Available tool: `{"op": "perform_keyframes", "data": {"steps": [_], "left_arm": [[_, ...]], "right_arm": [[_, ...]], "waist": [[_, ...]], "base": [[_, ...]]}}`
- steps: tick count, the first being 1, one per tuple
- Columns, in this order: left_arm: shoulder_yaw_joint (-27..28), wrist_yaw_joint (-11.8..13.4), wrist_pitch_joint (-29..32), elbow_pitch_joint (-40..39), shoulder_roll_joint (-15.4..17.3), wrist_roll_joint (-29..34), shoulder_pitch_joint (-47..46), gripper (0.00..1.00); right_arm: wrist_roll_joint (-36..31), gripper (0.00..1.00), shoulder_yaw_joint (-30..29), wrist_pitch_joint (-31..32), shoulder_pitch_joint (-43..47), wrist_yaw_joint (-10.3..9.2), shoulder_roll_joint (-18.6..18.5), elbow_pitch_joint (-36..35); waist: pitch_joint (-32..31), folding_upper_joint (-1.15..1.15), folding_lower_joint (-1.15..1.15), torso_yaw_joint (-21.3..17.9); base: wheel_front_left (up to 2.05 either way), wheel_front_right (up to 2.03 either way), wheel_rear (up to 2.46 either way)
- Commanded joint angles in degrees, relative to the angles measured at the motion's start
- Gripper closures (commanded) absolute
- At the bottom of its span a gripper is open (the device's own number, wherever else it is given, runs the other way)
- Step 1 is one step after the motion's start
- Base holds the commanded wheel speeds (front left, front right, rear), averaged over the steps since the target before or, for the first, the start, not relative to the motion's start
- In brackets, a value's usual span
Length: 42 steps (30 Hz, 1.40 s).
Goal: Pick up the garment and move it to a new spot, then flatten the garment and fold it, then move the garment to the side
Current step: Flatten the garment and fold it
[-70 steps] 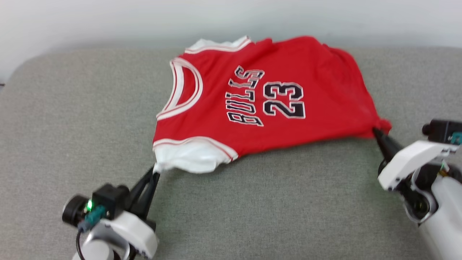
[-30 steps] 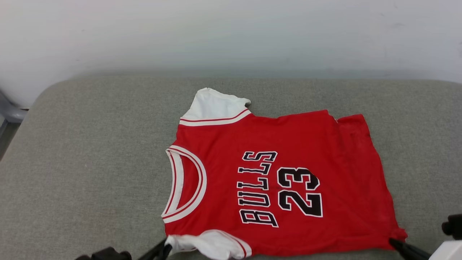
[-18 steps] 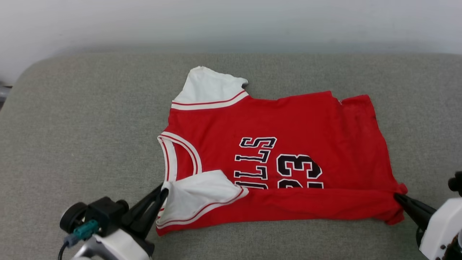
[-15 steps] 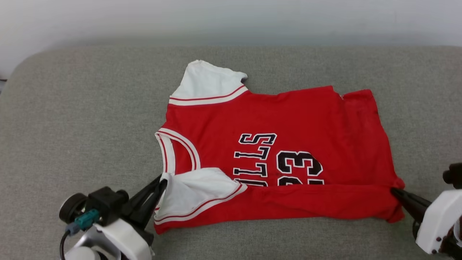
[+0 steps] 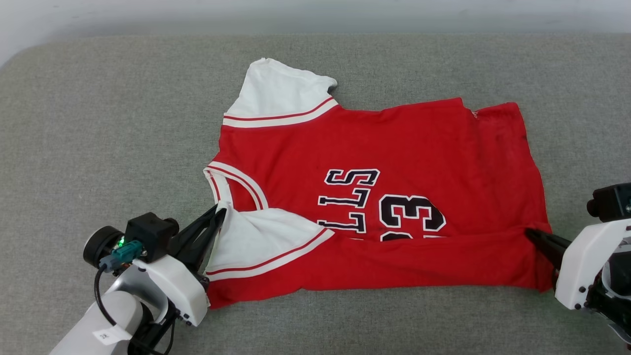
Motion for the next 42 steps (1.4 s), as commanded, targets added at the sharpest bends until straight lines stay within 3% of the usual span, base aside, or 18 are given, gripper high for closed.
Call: {"op": "perform_keyframes", "data": {"steps": [1,3,4,5,6,10,15,22,29,36,42], "left_arm": [[-0.8,-0.2,-0.3,1.5,-0.3,-0.4,-1.6,1.0],[-1.7,-0.2,0.3,3.5,-0.8,-1.0,-2.4,1.0],[-2.3,-0.2,1.0,4.6,-0.9,-1.0,-2.6,0.62],[-2.8,-0.2,1.2,5.6,-0.9,-0.7,-3.2,0.0],[-3.1,-0.2,1.4,6.7,-1.0,-0.4,-3.6,0.0],[-3.3,0.7,0.8,10.4,-2.2,-0.2,-4.4,0.0],[-1.4,3.9,-2.1,13.4,-3.9,-1.2,-3.7,0.0],[2.1,7.7,-4.3,10.7,-6.0,-4.6,0.6,0.0],[4.0,11.1,-1.3,2.7,-5.4,-8.8,8.0,0.0],[2.4,16.8,8.5,-8.3,-3.2,-11.1,15.7,0.0],[0.0,20.6,17.6,-13.4,-0.7,-10.4,16.7,0.0]], "right_arm": [[-0.3,1.0,0.7,-0.5,-1.4,-0.05,-0.3,1.1],[-0.6,1.0,1.4,-1.1,-2.1,-0.05,-0.5,2.4],[-1.1,1.0,1.4,-1.4,-2.4,-0.05,-0.5,3.2],[-1.7,0.45,1.4,-2.3,-2.9,-0.05,-0.4,3.9],[-2.2,0.0,1.4,-3.0,-3.3,-0.05,-0.2,4.7],[-3.1,0.0,2.6,-6.2,-4.2,-0.05,0.5,6.7],[-5.4,0.0,3.3,-11.5,-4.3,-0.05,-0.3,7.1],[-10.5,0.0,2.3,-16.4,-0.7,-0.05,-0.5,4.6],[-14.7,0.0,-1.3,-14.5,4.4,-0.06,1.5,0.9],[-15.7,0.0,-5.9,-7.2,10.4,-0.05,6.4,-4.6],[-17.6,0.0,-9.0,-0.3,13.0,-0.05,10.5,-8.9]], "waist": [[0.2,0.0,-0.01,0.0],[0.2,0.0,-0.01,-0.1],[0.1,0.0,-0.01,-0.2],[0.1,0.0,-0.01,-0.3],[0.0,0.0,-0.01,-0.3],[-0.8,0.0,-0.01,-0.5],[-3.0,0.0,-0.01,-0.6],[-6.5,0.0,-0.01,-0.6],[-7.6,0.0,-0.01,-1.0],[-6.9,0.0,-0.01,-1.1],[-5.7,0.0,-0.01,-1.5]], "base": [[0.0,0.0,0.0],[0.0,0.0,0.0],[0.0,0.0,0.0],[0.0,0.0,0.0],[0.0,0.0,0.0],[0.0,0.0,0.0],[0.0,0.0,0.0],[0.0,0.0,0.0],[0.0,0.0,0.0],[0.0,0.0,0.0],[0.0,0.0,0.0]]}}
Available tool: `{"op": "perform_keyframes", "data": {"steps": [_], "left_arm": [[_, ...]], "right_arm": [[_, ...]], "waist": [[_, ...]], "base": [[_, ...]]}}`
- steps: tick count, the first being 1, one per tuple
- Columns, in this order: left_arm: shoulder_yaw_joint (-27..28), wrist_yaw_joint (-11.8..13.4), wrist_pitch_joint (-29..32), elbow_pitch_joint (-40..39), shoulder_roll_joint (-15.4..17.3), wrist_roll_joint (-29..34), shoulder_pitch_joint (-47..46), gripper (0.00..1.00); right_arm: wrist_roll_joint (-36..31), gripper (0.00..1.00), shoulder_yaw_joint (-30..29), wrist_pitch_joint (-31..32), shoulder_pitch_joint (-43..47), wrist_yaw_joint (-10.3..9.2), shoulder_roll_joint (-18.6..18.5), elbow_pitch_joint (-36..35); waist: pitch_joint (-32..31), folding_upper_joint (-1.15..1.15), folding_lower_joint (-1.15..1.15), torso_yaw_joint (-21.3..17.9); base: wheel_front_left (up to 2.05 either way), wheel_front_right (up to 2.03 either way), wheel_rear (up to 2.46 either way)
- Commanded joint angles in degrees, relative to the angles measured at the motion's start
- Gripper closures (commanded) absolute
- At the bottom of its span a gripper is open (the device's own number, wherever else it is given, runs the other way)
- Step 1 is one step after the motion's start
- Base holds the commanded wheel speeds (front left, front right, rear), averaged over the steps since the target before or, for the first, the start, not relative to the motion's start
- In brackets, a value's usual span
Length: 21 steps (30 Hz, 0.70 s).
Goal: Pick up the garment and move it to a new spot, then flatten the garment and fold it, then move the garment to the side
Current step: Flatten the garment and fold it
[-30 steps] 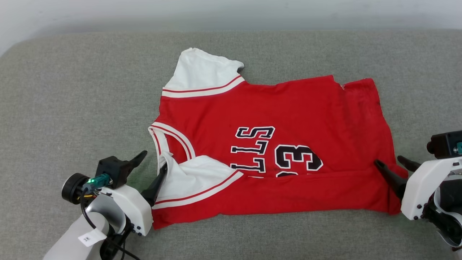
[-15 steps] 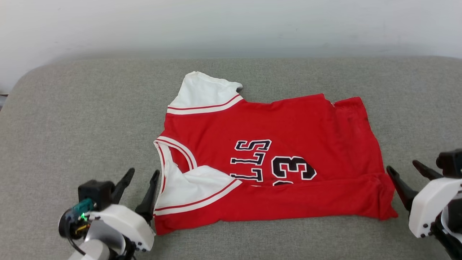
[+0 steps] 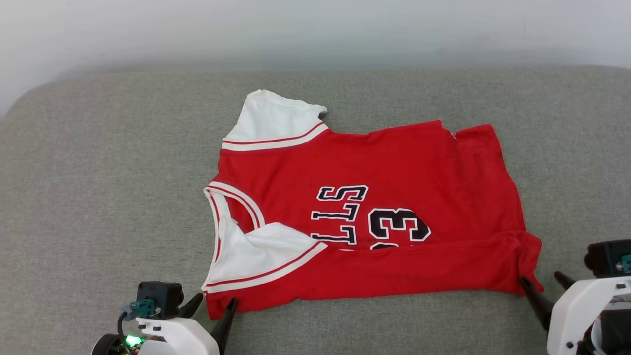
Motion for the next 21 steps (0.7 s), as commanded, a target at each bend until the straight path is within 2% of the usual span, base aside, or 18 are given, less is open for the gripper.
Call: {"op": "perform_keyframes", "data": {"steps": [1,5,9,13,17,18,19,20,21], "left_arm": [[0.2,1.0,0.9,-0.5,0.2,0.3,-0.4,0.0],[0.0,4.2,3.9,-0.4,1.3,1.9,-1.6,0.0],[0.6,5.9,4.8,0.4,1.0,2.3,-2.9,0.0],[-0.4,6.3,7.1,2.7,1.5,2.5,-3.5,0.0],[-2.5,5.5,10.6,5.6,1.0,1.3,-2.6,0.0],[-3.1,5.3,11.6,6.4,0.9,0.9,-2.2,0.1],[-3.5,4.9,12.4,7.1,0.7,0.6,-1.8,0.93],[-3.9,4.7,13.0,7.6,0.6,0.3,-1.6,1.0],[-4.3,4.4,13.1,8.1,0.4,0.2,-1.5,1.0]], "right_arm": [[-0.4,0.0,-0.1,1.3,1.1,-0.05,1.0,-0.9],[-1.3,0.0,-0.8,3.2,0.8,-0.05,2.6,-3.7],[-2.0,0.0,-1.0,3.9,0.4,-0.05,3.5,-5.6],[-2.1,0.0,-0.9,3.9,-0.1,-0.05,3.9,-6.7],[-2.2,0.0,-1.1,3.5,-0.6,-0.05,3.9,-7.1],[-2.3,0.0,-1.1,3.4,-0.7,-0.05,3.8,-7.1],[-2.3,0.0,-1.1,3.4,-0.8,-0.05,3.8,-7.1],[-2.4,0.0,-1.1,3.3,-0.8,-0.05,3.7,-7.0],[-2.6,0.0,-1.1,3.3,-0.9,-0.05,3.7,-6.9]], "waist": [[0.5,0.0,0.01,-0.2],[2.2,0.0,0.01,-0.8],[4.1,0.0,0.01,-1.6],[5.7,0.0,0.01,-2.4],[6.7,0.0,0.01,-2.9],[6.8,0.0,0.01,-2.9],[6.9,0.0,0.01,-2.9],[6.8,0.0,0.01,-2.9],[6.8,0.0,0.01,-2.8]], "base": [[0.0,0.0,0.0],[0.0,0.0,0.0],[0.0,0.0,0.0],[0.0,0.0,0.0],[0.0,0.0,0.0],[0.0,0.0,0.0],[0.0,0.0,0.0],[0.0,0.0,0.0],[0.0,0.0,0.0]]}}
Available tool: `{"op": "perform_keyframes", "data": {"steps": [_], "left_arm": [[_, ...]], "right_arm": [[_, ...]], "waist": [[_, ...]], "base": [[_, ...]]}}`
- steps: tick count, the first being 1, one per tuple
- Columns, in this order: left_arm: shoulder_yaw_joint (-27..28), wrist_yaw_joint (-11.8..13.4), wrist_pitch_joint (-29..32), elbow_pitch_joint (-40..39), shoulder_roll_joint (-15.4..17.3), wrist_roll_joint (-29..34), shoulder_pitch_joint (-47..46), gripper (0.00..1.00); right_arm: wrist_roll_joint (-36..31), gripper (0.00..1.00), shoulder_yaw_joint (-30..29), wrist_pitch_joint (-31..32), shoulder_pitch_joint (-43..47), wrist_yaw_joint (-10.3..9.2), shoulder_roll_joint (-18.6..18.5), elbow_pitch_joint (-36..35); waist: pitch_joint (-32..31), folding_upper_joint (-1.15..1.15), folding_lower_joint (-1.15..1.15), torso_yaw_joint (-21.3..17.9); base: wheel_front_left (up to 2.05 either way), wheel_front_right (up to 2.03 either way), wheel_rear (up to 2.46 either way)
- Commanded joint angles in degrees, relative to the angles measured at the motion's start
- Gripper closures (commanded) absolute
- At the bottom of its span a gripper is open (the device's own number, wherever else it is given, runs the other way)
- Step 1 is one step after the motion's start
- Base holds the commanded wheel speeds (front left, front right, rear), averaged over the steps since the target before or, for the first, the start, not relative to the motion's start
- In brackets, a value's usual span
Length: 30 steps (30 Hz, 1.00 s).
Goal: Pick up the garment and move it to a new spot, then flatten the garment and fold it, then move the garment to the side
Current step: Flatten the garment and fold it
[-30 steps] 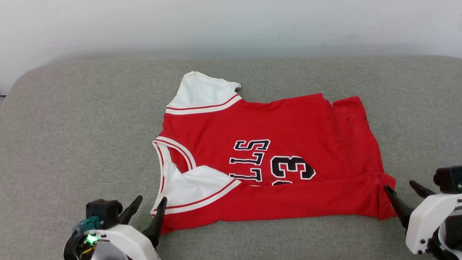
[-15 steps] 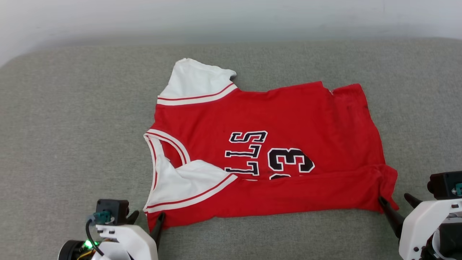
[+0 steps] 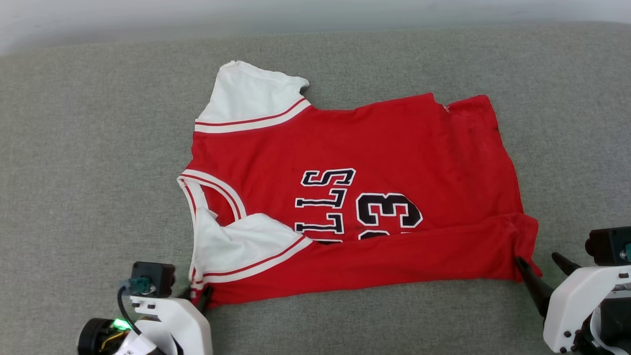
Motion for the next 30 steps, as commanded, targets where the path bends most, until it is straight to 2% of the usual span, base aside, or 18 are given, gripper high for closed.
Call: {"op": "perform_keyframes", "data": {"steps": [1,11,20,26,27,28,29,30], "left_arm": [[-2.7,-0.2,3.0,4.1,-1.2,-0.8,3.1,1.0],[1.4,-1.2,-6.3,-1.7,-1.4,0.6,-0.9,1.0],[1.4,0.6,-5.0,-11.4,0.0,1.7,-1.3,1.0],[0.6,1.5,-4.0,-14.6,0.5,2.5,-0.9,1.0],[0.5,1.5,-3.9,-14.7,0.5,2.5,-0.8,1.0],[0.4,1.6,-3.6,-14.8,0.6,2.6,-0.7,1.0],[0.2,1.6,-3.5,-14.7,0.7,2.7,-0.7,1.0],[0.2,1.6,-3.3,-14.6,0.8,2.8,-0.6,1.0]], "right_arm": [[-0.5,0.0,0.1,-0.2,-0.7,-0.05,-0.3,0.0],[-1.6,0.0,-0.5,1.5,-1.2,-0.05,-2.4,4.1],[-3.7,0.0,-1.5,2.5,-4.1,-0.05,-1.6,11.0],[-3.4,0.0,-1.0,3.5,-5.0,-0.05,-0.8,15.6],[-3.4,0.41,-1.1,3.8,-5.0,-0.05,-0.6,16.3],[-3.3,0.67,-1.1,4.1,-5.2,-0.05,-0.5,16.9],[-3.1,1.0,-1.1,4.2,-5.3,-0.05,-0.4,17.4],[-2.9,1.0,-1.0,4.2,-5.4,-0.05,-0.3,17.8]], "waist": [[-0.2,0.0,0.01,0.1],[-2.4,0.0,0.01,2.8],[-1.6,0.0,0.01,5.0],[-0.4,0.0,0.01,5.7],[-0.3,0.0,0.01,5.8],[-0.2,0.0,0.01,5.8],[-0.1,0.0,0.01,5.9],[0.0,0.0,0.01,5.9]], "base": [[0.0,0.0,0.0],[0.0,0.0,0.0],[0.0,0.0,0.0],[0.0,0.0,0.0],[0.0,0.0,0.0],[0.0,0.0,0.0],[0.0,0.0,0.0],[0.0,0.0,0.0]]}}
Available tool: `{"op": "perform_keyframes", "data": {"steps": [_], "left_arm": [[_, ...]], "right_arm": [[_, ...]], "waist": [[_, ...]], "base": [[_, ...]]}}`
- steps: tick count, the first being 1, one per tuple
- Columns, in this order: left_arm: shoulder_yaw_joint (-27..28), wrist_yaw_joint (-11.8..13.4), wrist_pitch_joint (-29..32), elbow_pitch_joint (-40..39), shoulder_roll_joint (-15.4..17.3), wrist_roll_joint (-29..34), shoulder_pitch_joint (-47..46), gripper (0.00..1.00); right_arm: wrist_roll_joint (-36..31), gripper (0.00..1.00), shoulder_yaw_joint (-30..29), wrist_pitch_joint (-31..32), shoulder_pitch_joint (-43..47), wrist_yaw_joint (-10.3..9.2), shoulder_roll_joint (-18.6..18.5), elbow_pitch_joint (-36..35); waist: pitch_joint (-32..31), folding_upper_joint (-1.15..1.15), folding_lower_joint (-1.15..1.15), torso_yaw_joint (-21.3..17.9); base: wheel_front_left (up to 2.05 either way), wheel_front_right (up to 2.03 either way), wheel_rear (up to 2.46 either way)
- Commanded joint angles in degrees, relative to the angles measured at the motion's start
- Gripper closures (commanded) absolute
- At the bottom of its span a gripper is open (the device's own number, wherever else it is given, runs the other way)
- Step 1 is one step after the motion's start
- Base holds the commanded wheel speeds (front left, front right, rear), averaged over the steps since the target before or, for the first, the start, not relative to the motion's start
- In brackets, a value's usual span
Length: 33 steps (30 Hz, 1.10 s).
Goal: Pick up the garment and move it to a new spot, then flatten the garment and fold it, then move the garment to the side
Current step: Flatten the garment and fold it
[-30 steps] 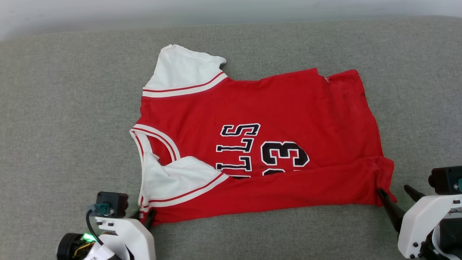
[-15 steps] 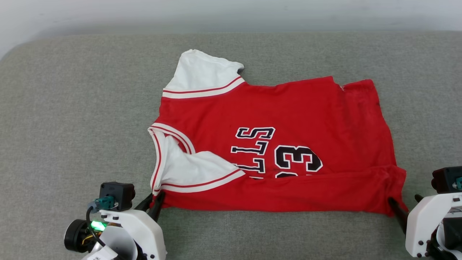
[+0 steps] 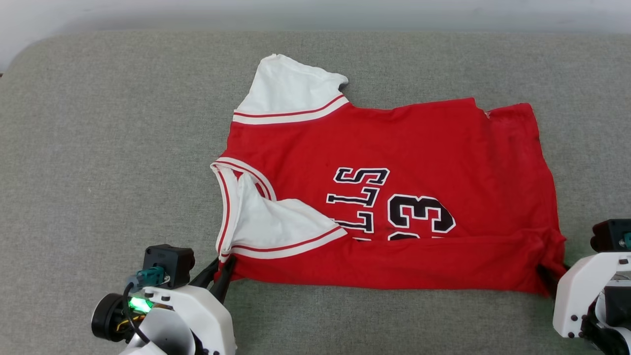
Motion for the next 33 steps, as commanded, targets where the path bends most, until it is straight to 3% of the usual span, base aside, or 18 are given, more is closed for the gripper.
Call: {"op": "perform_keyframes", "data": {"steps": [1,10,18,30,33], "left_arm": [[-0.1,0.1,0.2,0.3,0.2,0.2,0.4,1.0],[-1.1,0.2,1.5,2.7,1.1,-0.6,2.3,1.0],[-1.2,0.3,1.9,3.0,1.5,-2.3,5.4,1.0],[-3.4,-0.3,3.2,3.5,1.7,-5.2,11.6,1.0],[-3.7,-0.9,2.8,5.0,1.1,-5.7,11.6,1.0]], "right_arm": [[0.3,1.0,0.6,0.7,0.2,-0.05,0.9,2.4],[1.5,1.0,-1.0,-0.8,-0.5,-0.08,-1.4,1.9],[3.4,1.0,-2.5,1.1,2.6,-0.07,-2.4,-3.1],[1.9,1.0,-6.9,8.0,14.5,-0.07,1.6,-13.1],[1.7,1.0,-7.1,7.3,15.0,-0.07,2.3,-12.4]], "waist": [[0.0,0.0,0.0,0.1],[-2.8,0.0,0.0,-1.0],[-6.5,0.0,0.0,-1.5],[-10.3,0.0,0.0,-0.8],[-10.5,0.0,0.0,-1.1]], "base": [[0.0,0.0,0.0],[0.0,0.0,0.0],[0.0,0.0,0.0],[0.0,0.0,0.0],[0.0,0.0,0.0]]}}
